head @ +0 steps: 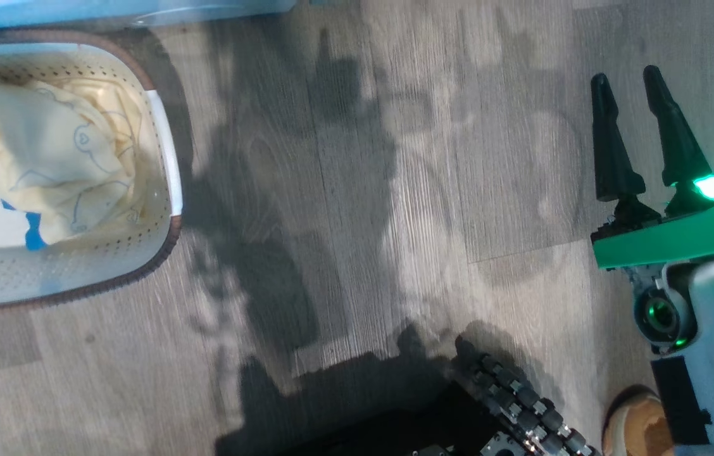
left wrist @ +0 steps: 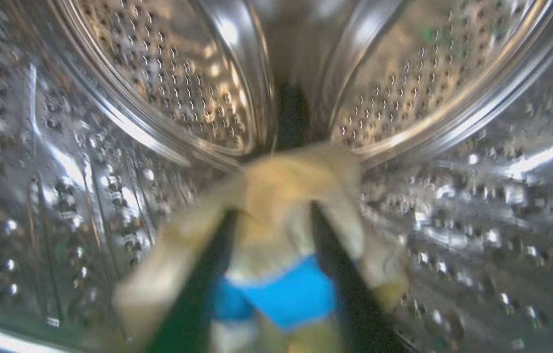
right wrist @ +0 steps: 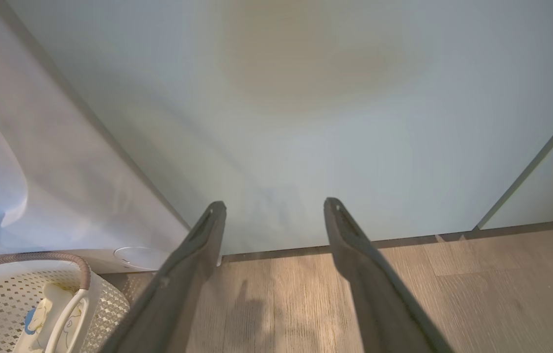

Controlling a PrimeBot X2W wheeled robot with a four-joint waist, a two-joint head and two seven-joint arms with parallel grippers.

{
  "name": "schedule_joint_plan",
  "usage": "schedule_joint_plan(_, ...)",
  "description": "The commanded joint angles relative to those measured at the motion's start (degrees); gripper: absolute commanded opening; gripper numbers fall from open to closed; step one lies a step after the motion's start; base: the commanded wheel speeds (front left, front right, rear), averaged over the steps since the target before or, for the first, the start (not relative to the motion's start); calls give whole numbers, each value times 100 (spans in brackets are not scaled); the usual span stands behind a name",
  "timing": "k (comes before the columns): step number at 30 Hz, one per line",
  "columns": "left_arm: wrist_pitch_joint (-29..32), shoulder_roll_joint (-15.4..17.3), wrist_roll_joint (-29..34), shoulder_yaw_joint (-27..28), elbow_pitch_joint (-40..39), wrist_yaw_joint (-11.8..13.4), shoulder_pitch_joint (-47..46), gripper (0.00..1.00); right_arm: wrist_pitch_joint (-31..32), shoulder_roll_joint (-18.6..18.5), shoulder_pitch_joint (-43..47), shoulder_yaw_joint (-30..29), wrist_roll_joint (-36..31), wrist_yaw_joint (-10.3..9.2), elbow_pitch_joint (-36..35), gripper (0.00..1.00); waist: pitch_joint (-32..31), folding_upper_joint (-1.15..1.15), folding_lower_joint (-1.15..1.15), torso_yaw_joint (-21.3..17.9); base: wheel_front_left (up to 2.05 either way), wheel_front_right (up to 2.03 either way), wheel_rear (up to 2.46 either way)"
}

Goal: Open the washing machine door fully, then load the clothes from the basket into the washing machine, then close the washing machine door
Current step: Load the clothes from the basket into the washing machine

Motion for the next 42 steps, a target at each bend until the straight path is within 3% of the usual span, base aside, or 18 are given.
schedule_joint_plan(1, 61, 147, -21, 6, -109, -30, -93, 100, -37, -9, 116, 29, -5, 9, -123, 100, -39, 0, 0, 19, 0, 0, 0)
schedule_joint_plan(12, 584, -189, -325, -98, 596, -377, 415, 100, -37, -9, 411, -89, -132, 9, -52, 100, -784, 0, 0, 239, 0, 0, 0)
schedule_joint_plan(21, 49, -366, -667, -197, 618, -494, 1603, 100, -37, -9, 883, -307, -347, 9, 29, 100, -1678, 0, 0, 470, 0, 0, 0)
schedule_joint_plan(32, -273, -583, -1524, -729, -374, -499, 3613, 100, -37, -140, 1496, -612, -575, 9, 66, 100, -2751, 0, 0, 898, 0, 0, 0)
schedule_joint_plan(38, -312, -648, -1911, -780, -936, -499, 4364, 100, -37, -214, 1769, -756, -608, 9, 70, 100, -3185, 0, 0, 1129, 0, 0, 0)
schedule_joint_plan(42, -316, -622, -1831, -662, -1421, -486, 4812, 100, -37, -215, 1923, -794, -633, 9, 75, 100, -3395, 0, 0, 1227, 0, 0, 0)
